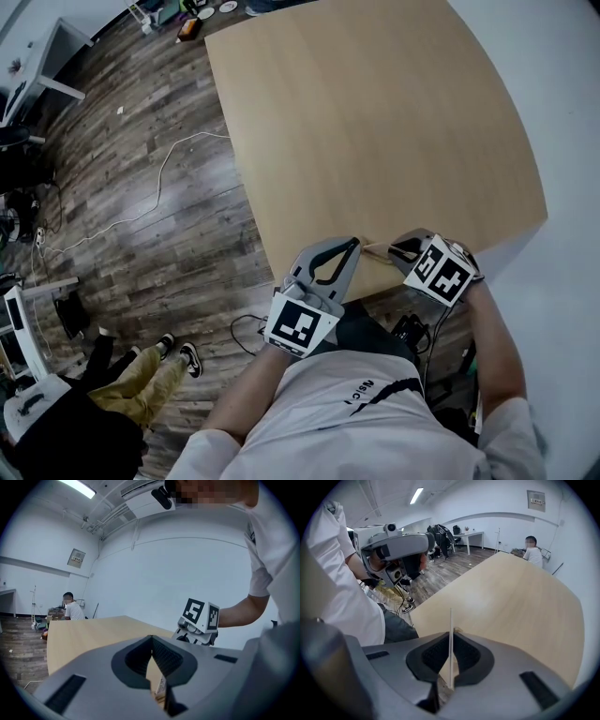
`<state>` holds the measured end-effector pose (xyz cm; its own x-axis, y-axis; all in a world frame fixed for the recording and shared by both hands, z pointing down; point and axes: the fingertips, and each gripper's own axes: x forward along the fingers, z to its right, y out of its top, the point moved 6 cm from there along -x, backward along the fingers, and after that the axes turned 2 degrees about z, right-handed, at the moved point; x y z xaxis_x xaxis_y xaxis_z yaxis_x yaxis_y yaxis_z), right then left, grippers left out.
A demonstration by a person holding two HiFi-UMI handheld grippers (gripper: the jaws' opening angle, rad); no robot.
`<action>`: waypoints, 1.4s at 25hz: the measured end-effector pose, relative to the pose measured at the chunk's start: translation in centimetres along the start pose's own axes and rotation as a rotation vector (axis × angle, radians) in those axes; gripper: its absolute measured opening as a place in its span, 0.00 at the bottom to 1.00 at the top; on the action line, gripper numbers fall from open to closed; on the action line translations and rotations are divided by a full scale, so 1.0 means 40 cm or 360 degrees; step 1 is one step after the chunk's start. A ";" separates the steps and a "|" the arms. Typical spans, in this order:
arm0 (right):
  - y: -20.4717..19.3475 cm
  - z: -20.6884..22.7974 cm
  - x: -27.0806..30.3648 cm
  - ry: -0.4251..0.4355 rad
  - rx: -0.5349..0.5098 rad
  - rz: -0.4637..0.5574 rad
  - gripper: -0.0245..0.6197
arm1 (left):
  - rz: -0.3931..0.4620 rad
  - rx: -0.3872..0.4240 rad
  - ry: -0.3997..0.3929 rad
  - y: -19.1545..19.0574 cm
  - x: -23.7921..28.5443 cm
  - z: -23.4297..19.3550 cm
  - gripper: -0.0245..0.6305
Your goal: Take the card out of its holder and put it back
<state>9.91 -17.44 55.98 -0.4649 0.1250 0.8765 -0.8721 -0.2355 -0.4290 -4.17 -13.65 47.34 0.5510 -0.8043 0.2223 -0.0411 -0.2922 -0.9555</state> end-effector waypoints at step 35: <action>0.135 -0.396 -0.331 -0.0187 0.0190 0.0290 0.08 | 0.0049 -0.0046 -0.0378 0.144 -0.311 0.133 0.06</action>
<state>8.94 -5.10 38.60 -0.5859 -0.0415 0.8093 -0.7479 -0.3568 -0.5598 -6.84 -2.57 38.05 0.7296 -0.6698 0.1378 -0.0831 -0.2869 -0.9544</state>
